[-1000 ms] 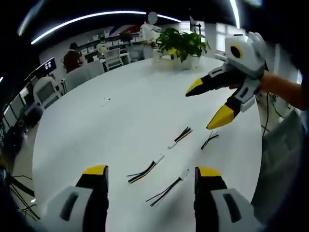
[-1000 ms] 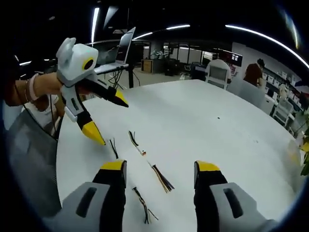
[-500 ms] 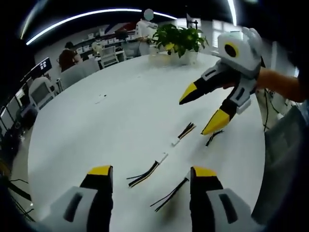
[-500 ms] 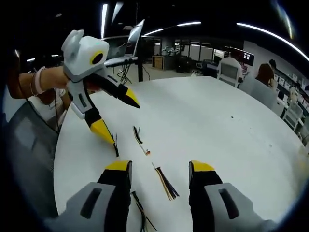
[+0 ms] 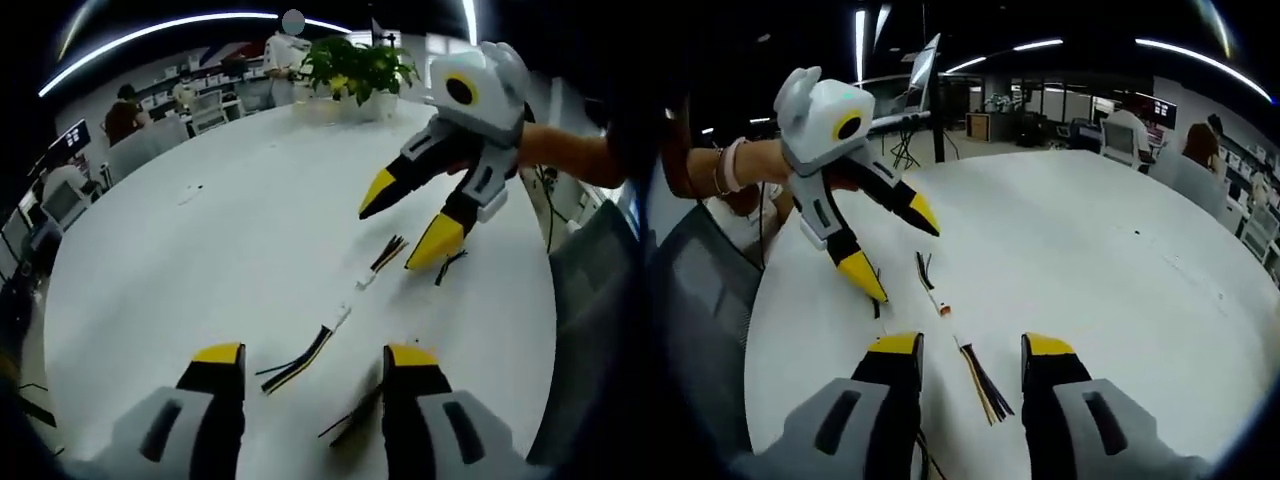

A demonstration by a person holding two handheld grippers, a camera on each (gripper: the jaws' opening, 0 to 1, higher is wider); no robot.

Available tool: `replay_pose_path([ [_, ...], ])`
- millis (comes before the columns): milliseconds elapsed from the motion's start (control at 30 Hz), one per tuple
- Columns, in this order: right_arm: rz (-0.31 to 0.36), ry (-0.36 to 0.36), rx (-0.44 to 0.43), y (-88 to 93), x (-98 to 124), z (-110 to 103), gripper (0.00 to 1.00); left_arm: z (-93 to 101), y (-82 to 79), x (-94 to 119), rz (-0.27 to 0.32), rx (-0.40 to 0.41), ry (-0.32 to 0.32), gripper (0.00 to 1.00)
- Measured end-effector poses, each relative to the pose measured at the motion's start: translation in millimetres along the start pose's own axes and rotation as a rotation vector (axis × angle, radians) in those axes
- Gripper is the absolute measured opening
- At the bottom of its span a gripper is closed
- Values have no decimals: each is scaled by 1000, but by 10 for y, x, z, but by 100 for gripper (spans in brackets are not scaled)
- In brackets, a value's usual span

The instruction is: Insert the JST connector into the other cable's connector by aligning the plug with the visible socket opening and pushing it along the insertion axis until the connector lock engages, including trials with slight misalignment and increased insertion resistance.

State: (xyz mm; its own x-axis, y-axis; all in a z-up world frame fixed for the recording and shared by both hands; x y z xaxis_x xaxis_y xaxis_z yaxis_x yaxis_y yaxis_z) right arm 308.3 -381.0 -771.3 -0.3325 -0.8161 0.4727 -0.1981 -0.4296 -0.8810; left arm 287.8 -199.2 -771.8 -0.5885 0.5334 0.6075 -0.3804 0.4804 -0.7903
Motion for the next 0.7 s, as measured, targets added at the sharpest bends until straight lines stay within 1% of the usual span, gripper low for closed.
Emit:
replay_pose_path([
  [133,6,-27,-6,46,-49,-7,34,2,15,-42,5,9,6,47],
  [300,-2,-42,0,83,-123,-14,30,4,27,-90,17,7,14,43],
  [400,-6,-44,5,99,-152,-5,27,-1,23,-111,35,9,15,39],
  [533,-12,-55,9,120,-175,-8,25,-7,33,-141,32,-4,16,29],
  [633,-12,-63,14,133,-190,0,23,-4,33,-155,38,1,23,22],
  [700,-13,-66,11,147,-202,12,20,4,24,-167,51,6,34,21],
])
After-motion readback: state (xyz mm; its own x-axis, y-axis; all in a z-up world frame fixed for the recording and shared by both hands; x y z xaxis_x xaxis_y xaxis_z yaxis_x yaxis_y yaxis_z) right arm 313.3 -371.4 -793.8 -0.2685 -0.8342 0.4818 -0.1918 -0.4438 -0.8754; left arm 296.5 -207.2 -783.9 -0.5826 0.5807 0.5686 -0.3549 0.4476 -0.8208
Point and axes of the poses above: the point that each gripper's makers call its tool centre point, and the gripper's own axes: x roughly backward along the fingers, z roughly to its right, y roughly out of its underside, the point moved 8 cm from there along x, roughly backward along the fingers, and after that the axes turned 8 degrees about z, right-handed, at the moved point
